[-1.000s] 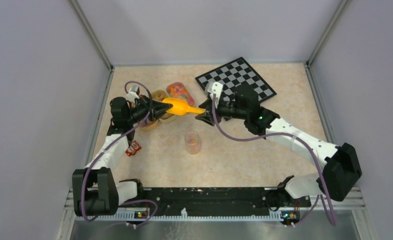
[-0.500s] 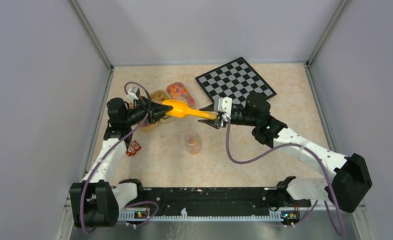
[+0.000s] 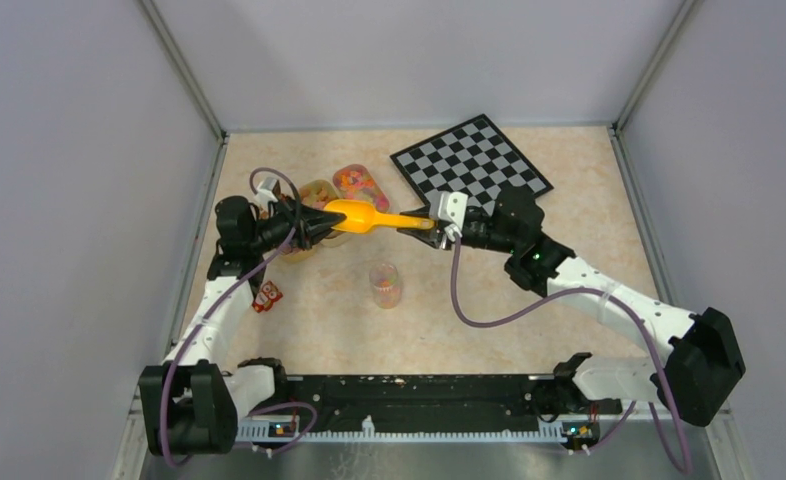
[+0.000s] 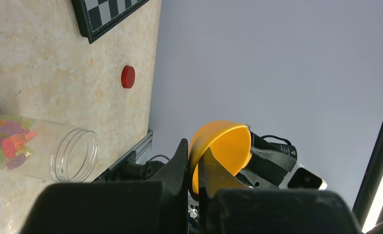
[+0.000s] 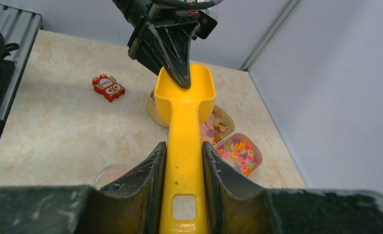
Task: Pack the candies
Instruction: Adjust the spatula, then scoop the fake candies from the storage box.
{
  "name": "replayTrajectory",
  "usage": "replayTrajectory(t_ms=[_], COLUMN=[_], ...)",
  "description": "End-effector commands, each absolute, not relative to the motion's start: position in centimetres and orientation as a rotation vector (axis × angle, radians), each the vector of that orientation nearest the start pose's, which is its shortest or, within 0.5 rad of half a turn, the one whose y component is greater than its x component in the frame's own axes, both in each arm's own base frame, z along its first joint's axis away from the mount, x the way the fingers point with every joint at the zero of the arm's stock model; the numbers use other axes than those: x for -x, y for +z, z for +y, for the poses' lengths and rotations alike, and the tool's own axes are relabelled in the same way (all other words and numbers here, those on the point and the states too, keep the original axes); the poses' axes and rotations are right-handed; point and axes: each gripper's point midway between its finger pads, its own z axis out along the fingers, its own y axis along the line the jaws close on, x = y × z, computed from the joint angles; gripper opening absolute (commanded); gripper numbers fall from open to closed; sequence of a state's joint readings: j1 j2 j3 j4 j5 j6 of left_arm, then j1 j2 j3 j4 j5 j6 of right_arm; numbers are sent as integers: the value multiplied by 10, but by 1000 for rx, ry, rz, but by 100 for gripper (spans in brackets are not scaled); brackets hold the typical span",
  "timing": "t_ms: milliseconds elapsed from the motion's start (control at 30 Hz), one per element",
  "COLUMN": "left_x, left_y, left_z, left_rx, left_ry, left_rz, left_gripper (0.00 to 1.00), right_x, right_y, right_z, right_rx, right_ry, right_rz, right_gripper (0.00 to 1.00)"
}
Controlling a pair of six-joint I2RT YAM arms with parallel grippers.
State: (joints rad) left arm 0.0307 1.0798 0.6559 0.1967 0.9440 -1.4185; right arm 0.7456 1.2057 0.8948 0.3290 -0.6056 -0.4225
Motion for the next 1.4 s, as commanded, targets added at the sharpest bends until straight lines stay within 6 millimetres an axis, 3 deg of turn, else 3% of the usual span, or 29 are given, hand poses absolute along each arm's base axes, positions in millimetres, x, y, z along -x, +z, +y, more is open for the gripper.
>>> replayTrajectory(t_ms=[0,33,100,167,233,367,500,667,800,1033,1233,1367], left_x=[-291,-293,-300,-315,-331,-367,-402,-444,-484,-544,-571,-575], left_y=[269,272,277,277,278,287,293,258,229,186,143,125], left_z=[-157,-156,-152,-140,-124,-81,-34,4,16,31,44,42], left_rx=[633,611,567,557,522,485,468,488,436,389,333,339], left_ry=[-1711,-1700,-1624,-1456,-1264,-889,-637,-545,-543,-500,-438,-568], left_rz=[1964,1950,1928,1929,1938,1916,1857,1870,1945,2035,2132,2145], left_gripper=[0,7,48,82,98,99,99,93,84,77,71,63], right_x=[-232,-234,-243,-256,-271,-293,-309,-319,-331,-336,-341,-341], right_y=[336,338,341,338,330,306,291,274,258,231,228,231], right_z=[344,343,341,339,338,342,353,376,393,419,426,438], right_rx=[1215,1182,1099,1010,932,843,786,782,741,822,863,878], right_ry=[739,747,752,746,728,696,656,556,547,478,360,362], right_rz=[900,918,964,1039,1129,1314,1462,1580,1730,1838,1844,1862], right_gripper=[0,0,0,0,0,0,0,0,0,0,0,0])
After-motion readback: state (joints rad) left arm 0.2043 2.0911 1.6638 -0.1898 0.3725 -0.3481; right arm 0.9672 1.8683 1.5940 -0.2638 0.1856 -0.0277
